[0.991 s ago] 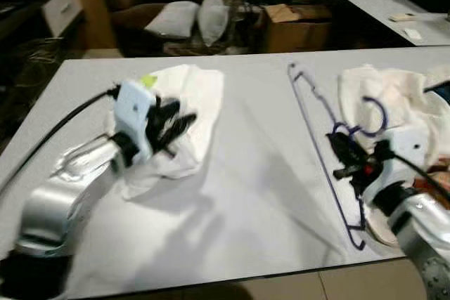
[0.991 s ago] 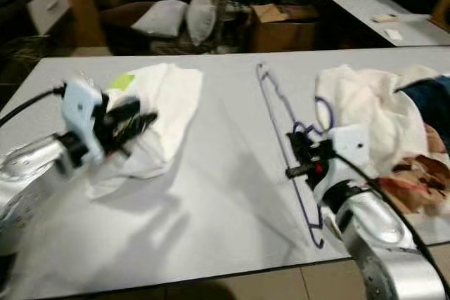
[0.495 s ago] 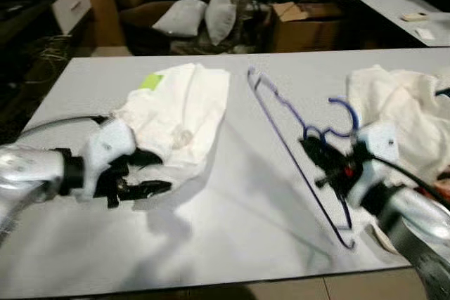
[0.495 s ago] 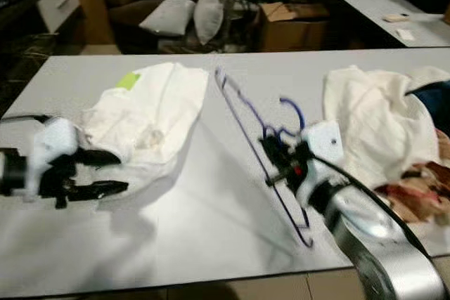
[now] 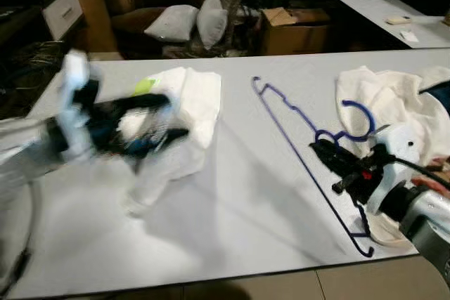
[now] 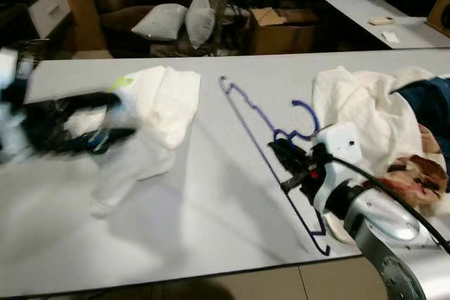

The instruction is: Hang hanger

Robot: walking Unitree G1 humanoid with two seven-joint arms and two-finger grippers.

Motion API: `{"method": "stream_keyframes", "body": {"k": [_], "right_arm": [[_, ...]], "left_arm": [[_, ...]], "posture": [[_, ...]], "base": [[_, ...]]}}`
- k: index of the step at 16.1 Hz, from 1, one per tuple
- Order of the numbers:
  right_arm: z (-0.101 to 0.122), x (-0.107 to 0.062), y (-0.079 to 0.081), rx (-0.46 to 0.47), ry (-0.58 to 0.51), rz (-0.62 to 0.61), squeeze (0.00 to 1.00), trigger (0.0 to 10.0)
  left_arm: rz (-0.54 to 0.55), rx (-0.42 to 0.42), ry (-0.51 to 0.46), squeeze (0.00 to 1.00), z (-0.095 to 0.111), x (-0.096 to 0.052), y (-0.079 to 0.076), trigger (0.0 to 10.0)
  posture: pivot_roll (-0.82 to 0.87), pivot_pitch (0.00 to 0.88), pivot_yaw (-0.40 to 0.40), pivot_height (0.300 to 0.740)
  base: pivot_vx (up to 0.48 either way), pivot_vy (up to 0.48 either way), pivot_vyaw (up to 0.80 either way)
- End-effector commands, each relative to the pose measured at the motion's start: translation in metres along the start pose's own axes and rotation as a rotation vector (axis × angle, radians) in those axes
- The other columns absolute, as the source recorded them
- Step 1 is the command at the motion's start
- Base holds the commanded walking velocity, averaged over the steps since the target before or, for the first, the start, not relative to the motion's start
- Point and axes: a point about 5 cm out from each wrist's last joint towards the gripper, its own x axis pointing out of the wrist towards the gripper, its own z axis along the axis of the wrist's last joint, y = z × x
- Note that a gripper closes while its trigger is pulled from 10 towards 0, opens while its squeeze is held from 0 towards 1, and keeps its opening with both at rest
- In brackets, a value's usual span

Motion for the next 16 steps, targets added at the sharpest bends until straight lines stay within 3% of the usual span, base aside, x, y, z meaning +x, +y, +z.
{"method": "stream_keyframes", "body": {"k": [1, 2, 4, 5, 6, 7, 10, 11, 14, 16], "right_arm": [[0.005, -0.001, 0.002, 0.007, -0.022, -0.02, 0.0, 10.0], [0.001, -0.003, 0.006, 0.007, -0.008, -0.021, 0.0, 10.0], [-0.004, -0.006, 0.008, 0.011, 0.016, 0.0, 0.0, 10.0], [-0.007, -0.008, 0.01, -0.029, 0.056, 0.031, 0.0, 10.0], [-0.008, -0.009, 0.01, -0.041, 0.075, 0.048, 0.0, 10.0], [-0.008, -0.01, 0.01, -0.041, 0.086, 0.063, 0.0, 10.0], [-0.01, -0.02, 0.008, -0.056, 0.118, 0.105, 0.0, 10.0], [-0.01, -0.023, 0.004, -0.061, 0.123, 0.109, 0.0, 10.0], [-0.003, -0.023, -0.009, -0.035, 0.063, 0.069, 0.0, 10.0], [0.002, -0.019, -0.01, -0.04, 0.041, 0.071, 0.0, 10.0]], "left_arm": [[0.021, 0.001, -0.017, 1.0, -0.001, 0.009, -0.001, 10.0], [-0.03, -0.024, 0.044, 1.0, -0.01, 0.009, -0.008, 10.0], [-0.091, 0.025, 0.3, 1.0, -0.029, -0.004, -0.018, 10.0], [-0.099, 0.069, 0.548, 1.0, -0.049, -0.024, -0.018, 10.0], [-0.101, 0.065, 0.658, 1.0, -0.057, -0.038, -0.017, 10.0], [-0.085, 0.051, 0.679, 1.0, -0.056, -0.046, -0.014, 10.0], [-0.092, 0.047, 0.695, 1.0, -0.046, -0.059, -0.014, 10.0], [-0.073, 0.046, 0.653, 1.0, -0.039, -0.063, -0.01, 10.0], [0.127, 0.088, 0.284, 1.0, -0.011, -0.055, 0.015, 10.0], [0.212, 0.082, 0.12, 1.0, -0.005, -0.046, 0.024, 10.0]], "posture": [[-0.09, 0.0, 0.024, 0.74], [-0.09, 0.0, 0.023, 0.74], [-0.08, 0.0, 0.029, 0.74], [-0.09, 0.0, 0.042, 0.74], [-0.09, 0.0, 0.043, 0.74], [-0.08, 0.0, 0.046, 0.74], [-0.05, 0.0, 0.05, 0.74], [-0.04, 0.0, 0.048, 0.74], [-0.02, 0.0, 0.037, 0.74], [-0.02, 0.0, 0.037, 0.74]], "base": [[0.0, 0.0, 0.0], [0.0, 0.0, 0.0], [0.0, 0.0, 0.0], [0.0, 0.0, 0.0], [0.0, 0.0, 0.0], [0.0, 0.0, 0.0], [0.0, 0.0, 0.0], [0.0, 0.0, 0.0], [0.0, 0.0, 0.0], [0.0, 0.0, 0.0]]}}
